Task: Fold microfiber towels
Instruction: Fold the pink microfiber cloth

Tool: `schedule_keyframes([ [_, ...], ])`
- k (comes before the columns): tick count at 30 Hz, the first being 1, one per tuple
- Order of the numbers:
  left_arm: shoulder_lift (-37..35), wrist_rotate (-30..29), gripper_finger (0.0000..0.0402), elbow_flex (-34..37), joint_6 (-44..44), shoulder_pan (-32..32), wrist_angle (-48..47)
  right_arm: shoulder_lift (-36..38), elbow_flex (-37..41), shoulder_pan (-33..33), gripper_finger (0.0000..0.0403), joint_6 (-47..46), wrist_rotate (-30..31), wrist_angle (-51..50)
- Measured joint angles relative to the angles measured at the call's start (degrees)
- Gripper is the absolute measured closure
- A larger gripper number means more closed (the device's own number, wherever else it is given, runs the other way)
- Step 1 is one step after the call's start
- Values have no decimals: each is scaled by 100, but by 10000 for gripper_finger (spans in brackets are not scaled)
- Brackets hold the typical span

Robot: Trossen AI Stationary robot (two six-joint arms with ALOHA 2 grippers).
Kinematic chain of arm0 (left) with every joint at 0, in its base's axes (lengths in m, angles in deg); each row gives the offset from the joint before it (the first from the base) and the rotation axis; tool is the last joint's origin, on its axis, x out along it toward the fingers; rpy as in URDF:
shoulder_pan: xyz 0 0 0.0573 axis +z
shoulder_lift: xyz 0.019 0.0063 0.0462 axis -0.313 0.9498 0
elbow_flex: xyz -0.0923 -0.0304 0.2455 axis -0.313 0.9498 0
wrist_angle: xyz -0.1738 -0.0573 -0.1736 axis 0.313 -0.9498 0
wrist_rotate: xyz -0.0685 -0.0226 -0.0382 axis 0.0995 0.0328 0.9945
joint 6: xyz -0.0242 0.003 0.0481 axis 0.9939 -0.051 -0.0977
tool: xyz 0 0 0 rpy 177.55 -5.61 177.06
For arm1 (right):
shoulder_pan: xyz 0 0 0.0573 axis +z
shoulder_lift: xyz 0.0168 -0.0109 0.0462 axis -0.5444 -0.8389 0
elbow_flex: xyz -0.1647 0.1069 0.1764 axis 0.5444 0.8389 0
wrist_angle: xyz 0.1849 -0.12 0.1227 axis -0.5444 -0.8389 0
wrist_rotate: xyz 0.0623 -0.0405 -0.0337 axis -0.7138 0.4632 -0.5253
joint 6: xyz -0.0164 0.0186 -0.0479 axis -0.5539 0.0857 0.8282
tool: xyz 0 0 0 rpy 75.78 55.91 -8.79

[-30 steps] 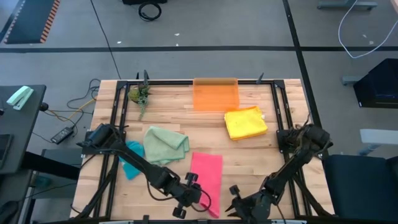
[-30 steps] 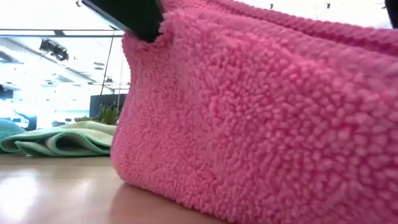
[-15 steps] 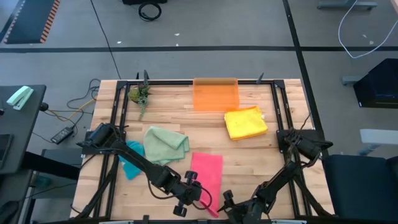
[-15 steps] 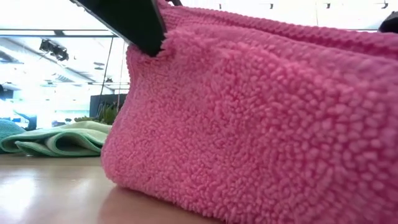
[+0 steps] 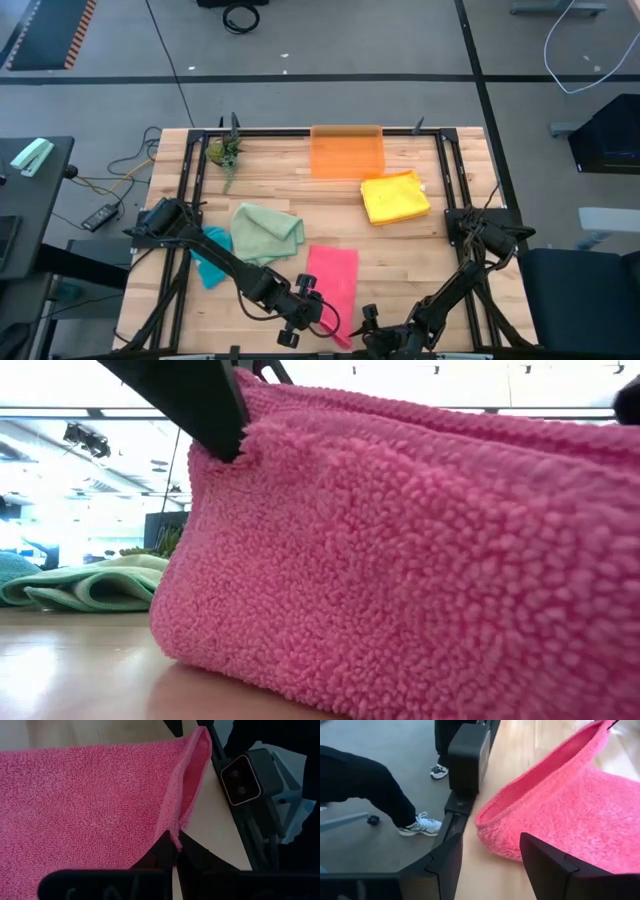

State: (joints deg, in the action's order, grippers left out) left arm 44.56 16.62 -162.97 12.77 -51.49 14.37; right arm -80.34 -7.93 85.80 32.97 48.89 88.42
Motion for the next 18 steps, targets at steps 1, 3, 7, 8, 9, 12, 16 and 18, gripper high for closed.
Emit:
schedule_keyframes([
  [1, 0, 0, 384, 0, 0, 11, 0, 0, 0, 0, 198, -5, 42, -22],
  [3, 0, -4, 391, -2, 0, 34, 0, 2, 0, -14, 198, -10, 161, 15],
  [7, -2, -4, 392, -2, 2, 48, 0, -53, -2, -22, 198, -92, 208, 72],
  [8, -2, -2, 389, -2, 0, 48, 1, -110, -7, -14, 198, -124, 207, 185],
  [9, -2, -4, 386, -2, -2, 46, 4, -197, -7, -1, 198, -107, 234, 274],
  [12, -2, -2, 385, -2, 0, 46, 4, -456, -132, 8, 199, -60, 315, 392],
  [16, -4, -4, 395, -4, 3, 46, 0, -532, -336, 41, 205, 47, 566, 303],
  [18, -4, -4, 392, -7, 2, 46, 0, -534, -413, 54, 213, 8, 665, 99],
])
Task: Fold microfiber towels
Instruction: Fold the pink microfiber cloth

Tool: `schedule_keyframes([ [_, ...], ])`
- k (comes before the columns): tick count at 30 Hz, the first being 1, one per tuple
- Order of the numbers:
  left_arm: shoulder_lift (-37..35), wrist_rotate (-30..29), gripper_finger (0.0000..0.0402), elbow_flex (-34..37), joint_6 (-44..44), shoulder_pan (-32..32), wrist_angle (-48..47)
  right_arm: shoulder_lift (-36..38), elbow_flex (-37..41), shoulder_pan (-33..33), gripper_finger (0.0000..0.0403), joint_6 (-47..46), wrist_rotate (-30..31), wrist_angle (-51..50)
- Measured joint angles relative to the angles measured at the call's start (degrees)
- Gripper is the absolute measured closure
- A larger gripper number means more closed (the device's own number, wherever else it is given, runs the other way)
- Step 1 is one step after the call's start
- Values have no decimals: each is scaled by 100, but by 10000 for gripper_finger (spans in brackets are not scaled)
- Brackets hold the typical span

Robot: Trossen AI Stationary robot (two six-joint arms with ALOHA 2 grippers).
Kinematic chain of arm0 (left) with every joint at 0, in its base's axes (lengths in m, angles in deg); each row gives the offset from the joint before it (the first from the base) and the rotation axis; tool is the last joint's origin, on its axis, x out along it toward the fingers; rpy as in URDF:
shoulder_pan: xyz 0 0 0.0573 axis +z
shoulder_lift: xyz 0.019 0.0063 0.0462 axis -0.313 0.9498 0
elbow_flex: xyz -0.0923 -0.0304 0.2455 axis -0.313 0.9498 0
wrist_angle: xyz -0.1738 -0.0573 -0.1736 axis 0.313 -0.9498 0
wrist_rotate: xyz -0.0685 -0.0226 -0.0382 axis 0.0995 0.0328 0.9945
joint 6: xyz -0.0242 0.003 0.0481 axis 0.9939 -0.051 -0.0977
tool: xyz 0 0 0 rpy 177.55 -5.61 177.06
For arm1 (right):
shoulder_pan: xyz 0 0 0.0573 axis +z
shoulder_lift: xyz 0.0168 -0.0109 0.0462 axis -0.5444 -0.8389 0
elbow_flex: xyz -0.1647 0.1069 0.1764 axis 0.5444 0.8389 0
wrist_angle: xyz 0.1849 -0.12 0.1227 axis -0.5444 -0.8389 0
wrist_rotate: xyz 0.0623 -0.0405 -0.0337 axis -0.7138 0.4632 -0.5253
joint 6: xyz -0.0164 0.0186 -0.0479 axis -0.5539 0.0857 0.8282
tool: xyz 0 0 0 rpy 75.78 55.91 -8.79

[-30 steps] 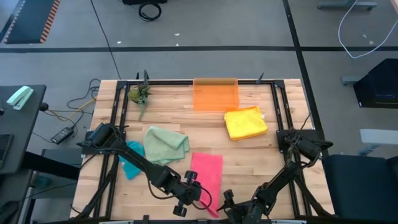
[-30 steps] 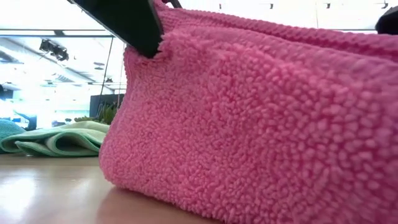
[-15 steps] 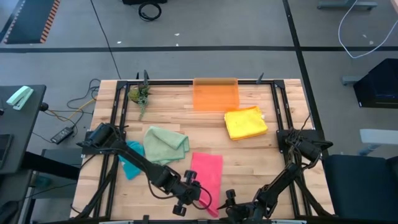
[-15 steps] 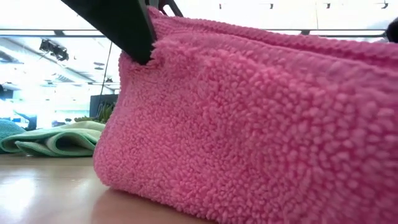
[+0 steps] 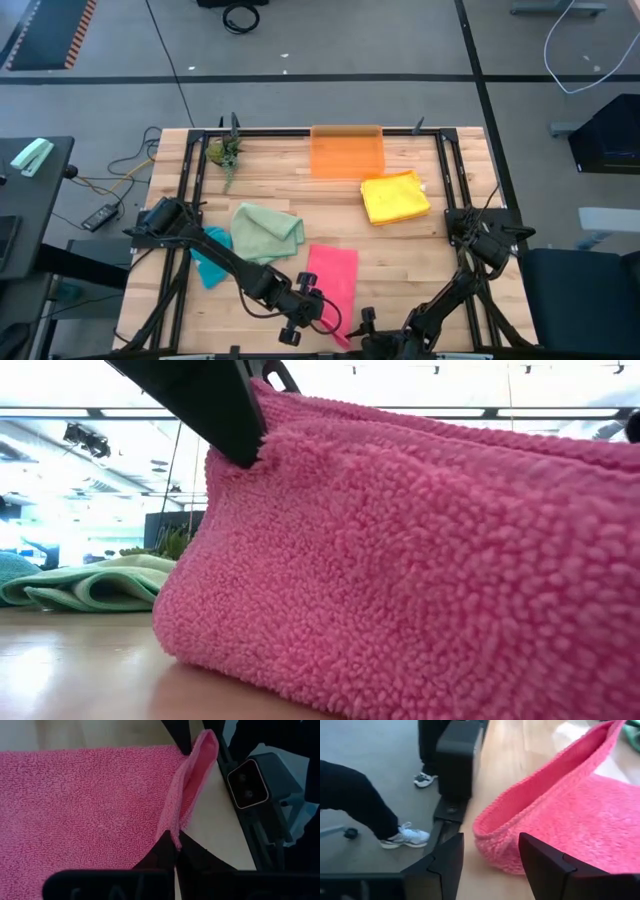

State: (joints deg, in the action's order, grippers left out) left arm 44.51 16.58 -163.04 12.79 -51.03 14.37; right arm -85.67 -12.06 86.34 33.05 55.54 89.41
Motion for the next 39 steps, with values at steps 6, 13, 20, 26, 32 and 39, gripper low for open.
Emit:
schedule_keyframes([
  [6, 0, 2, 386, -2, 17, 13, 0, 0, -44, 9, 260, -73, 120, -119],
  [13, 0, 2, 386, -2, 39, 15, 0, 11, -46, 42, 351, -108, 149, -104],
  [20, 0, 71, 395, -2, 157, -14, -86, 272, -48, 173, 397, -286, 350, -380],
  [26, 0, 569, 384, -2, 304, -142, 106, 795, -48, 147, 399, -1081, -71, -1289],
  [32, -119, 579, 394, -2, 443, -313, 221, 1349, -48, 6, 400, -1583, -544, -2047],
  [39, -648, -193, 395, -6, 104, -117, -156, 2263, -13, -519, 401, -1698, -584, -3399],
])
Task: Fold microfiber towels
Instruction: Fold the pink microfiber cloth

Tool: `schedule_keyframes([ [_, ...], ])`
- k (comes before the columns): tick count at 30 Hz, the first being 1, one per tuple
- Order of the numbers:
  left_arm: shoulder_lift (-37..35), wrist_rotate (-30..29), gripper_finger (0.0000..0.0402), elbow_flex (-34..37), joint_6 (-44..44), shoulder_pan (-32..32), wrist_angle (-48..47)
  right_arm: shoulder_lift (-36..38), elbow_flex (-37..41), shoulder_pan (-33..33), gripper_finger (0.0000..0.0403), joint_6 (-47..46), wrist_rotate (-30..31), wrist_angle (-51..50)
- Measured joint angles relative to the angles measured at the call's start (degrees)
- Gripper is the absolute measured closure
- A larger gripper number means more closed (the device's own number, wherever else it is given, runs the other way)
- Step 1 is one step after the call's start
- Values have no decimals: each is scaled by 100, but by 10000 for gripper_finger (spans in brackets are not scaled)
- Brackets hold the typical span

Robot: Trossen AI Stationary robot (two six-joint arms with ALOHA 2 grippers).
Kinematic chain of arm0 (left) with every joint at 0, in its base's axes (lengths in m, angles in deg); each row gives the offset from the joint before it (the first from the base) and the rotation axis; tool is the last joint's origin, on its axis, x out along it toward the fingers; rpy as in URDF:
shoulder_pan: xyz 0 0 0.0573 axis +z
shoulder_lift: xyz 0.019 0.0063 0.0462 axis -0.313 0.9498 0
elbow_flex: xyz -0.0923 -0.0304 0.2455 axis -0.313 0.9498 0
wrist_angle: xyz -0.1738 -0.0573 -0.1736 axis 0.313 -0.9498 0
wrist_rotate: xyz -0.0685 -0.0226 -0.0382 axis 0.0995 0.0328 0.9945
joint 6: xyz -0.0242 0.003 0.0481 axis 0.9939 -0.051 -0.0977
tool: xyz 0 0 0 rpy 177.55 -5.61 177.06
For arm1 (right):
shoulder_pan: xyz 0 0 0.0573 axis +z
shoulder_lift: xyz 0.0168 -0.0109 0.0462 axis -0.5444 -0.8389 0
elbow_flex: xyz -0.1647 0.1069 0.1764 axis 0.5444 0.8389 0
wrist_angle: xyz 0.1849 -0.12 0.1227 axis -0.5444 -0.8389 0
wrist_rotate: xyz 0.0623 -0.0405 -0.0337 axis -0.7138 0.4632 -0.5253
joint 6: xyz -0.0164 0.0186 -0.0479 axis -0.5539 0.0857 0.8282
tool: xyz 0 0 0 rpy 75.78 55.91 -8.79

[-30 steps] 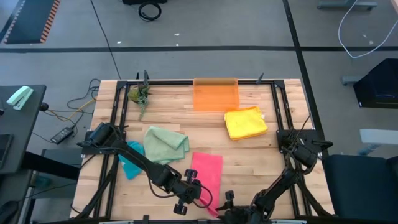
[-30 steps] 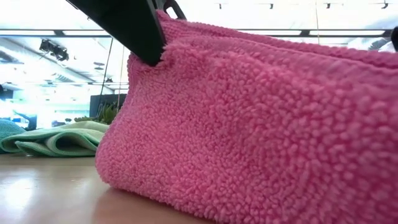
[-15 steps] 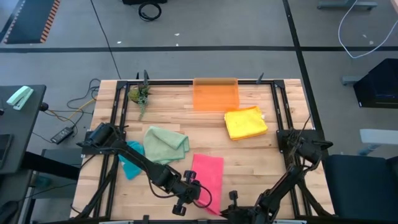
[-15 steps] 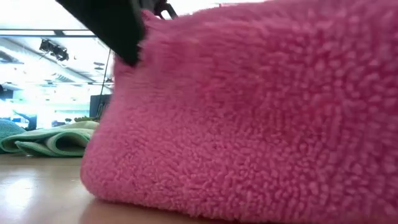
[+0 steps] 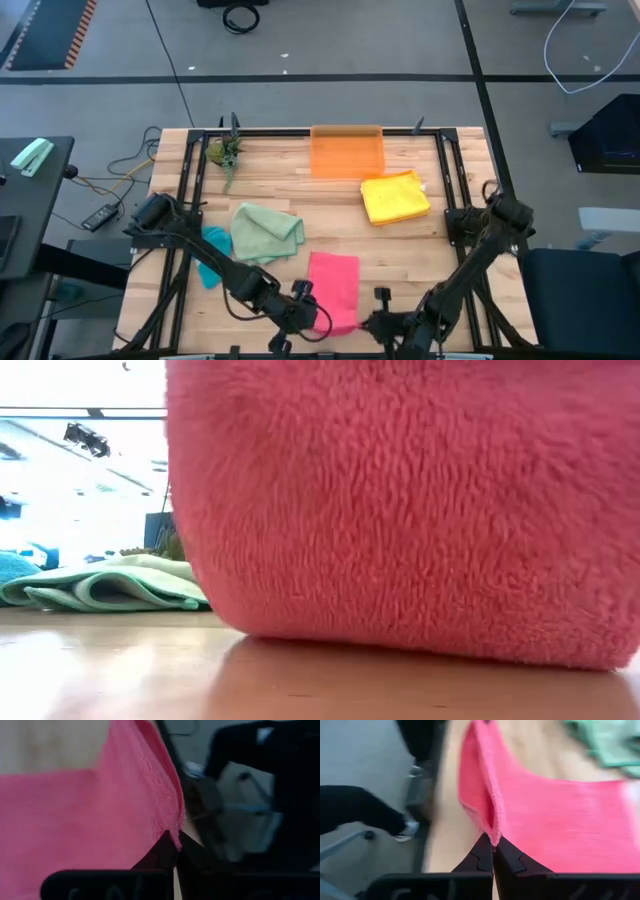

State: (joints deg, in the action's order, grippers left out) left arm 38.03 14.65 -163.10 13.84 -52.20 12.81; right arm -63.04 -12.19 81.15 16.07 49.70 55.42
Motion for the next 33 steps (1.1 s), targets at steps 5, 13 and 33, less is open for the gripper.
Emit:
schedule_keyframes([
  [5, 67, -364, 392, 0, -96, 635, -1064, 463, 646, -767, 401, 16, -461, -331],
  [13, 452, -363, 391, 4, -756, 1587, -1285, 888, 1905, -1539, 401, -109, -880, 147],
  [33, 593, 155, 315, 6, -81, 1963, -1647, 907, 2448, -2278, 275, 1018, -1225, 1621],
])
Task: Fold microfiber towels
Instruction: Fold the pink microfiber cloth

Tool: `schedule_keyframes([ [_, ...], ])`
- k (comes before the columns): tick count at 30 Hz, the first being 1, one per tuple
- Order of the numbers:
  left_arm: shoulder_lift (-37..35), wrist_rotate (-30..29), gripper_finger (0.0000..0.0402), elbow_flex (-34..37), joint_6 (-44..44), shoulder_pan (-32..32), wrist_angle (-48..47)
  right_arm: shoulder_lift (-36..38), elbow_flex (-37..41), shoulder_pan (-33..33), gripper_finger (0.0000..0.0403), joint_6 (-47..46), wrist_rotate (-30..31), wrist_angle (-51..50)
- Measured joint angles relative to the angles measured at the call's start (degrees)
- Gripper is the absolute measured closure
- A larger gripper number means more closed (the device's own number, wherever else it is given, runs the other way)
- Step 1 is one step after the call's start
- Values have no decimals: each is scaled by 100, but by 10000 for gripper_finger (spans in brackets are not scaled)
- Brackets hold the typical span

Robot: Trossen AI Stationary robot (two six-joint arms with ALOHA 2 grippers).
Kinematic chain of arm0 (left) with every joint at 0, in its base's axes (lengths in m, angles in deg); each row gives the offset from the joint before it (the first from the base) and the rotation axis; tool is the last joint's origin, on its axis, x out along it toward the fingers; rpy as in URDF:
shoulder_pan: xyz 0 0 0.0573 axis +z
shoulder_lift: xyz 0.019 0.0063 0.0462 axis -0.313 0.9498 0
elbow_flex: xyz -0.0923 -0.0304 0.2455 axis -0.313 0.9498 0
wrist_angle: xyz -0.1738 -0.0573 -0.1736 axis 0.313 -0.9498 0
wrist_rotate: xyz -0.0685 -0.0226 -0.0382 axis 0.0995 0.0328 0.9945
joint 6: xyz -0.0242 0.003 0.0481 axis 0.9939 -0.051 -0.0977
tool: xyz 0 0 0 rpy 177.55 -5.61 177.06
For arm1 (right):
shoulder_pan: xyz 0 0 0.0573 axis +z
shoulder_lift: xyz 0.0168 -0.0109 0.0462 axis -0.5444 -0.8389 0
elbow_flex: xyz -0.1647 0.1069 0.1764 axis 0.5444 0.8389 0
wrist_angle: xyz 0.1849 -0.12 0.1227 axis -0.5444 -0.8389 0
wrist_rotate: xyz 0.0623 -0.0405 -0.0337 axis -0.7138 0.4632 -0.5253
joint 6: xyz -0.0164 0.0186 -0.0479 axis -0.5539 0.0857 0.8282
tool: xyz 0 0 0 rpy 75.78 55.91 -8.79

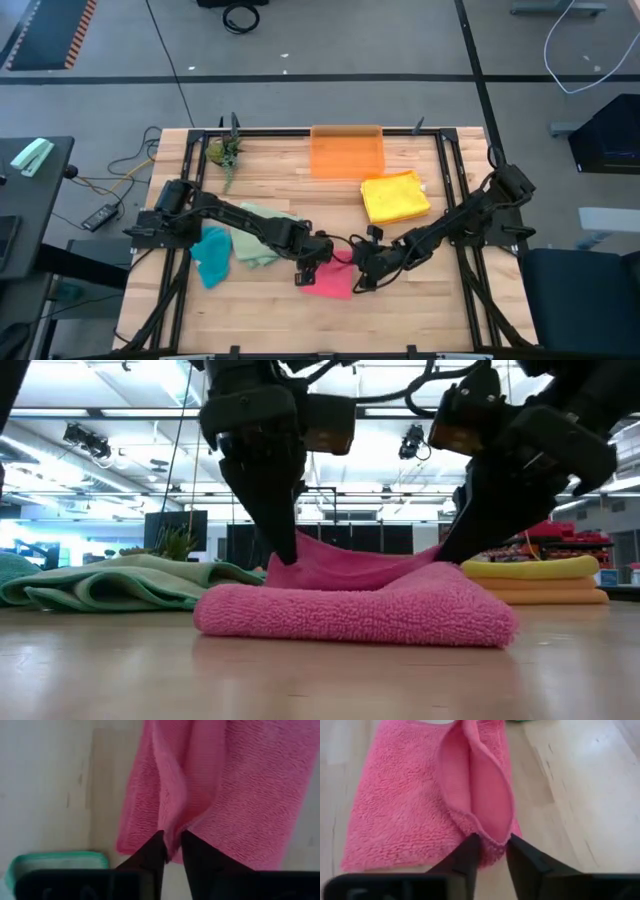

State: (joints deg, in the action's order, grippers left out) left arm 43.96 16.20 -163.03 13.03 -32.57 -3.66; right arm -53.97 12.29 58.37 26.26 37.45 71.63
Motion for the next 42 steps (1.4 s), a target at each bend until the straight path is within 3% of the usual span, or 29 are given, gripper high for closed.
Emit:
schedule_keyframes([
  [6, -174, -207, 273, 0, 129, 67, -475, 133, -8, -110, 204, 589, 486, 58],
  [9, -306, -509, 264, 0, 210, 91, -709, 403, -12, -114, 193, 628, 901, -97],
  [12, -511, -719, 264, 3, 161, 75, -748, 790, -13, 52, 195, 259, 928, -183],
  [16, -709, -802, 274, 0, -741, -136, -396, 767, -22, 803, 226, 17, 904, 455],
  [21, -574, -793, 289, 0, -1418, -311, 57, -326, -47, 1366, 372, -7, 975, 1836],
  [22, -501, -752, 295, 0, -1444, -326, 137, -544, -112, 1392, 386, -86, 1009, 1964],
  [30, 3, 78, 392, 9, -1362, -639, 598, -1642, -899, 1337, 400, -472, 941, 1899],
  [42, 586, 18, 390, 2, -820, -1018, 939, -1978, -1173, 1347, 402, -1197, 941, 912],
])
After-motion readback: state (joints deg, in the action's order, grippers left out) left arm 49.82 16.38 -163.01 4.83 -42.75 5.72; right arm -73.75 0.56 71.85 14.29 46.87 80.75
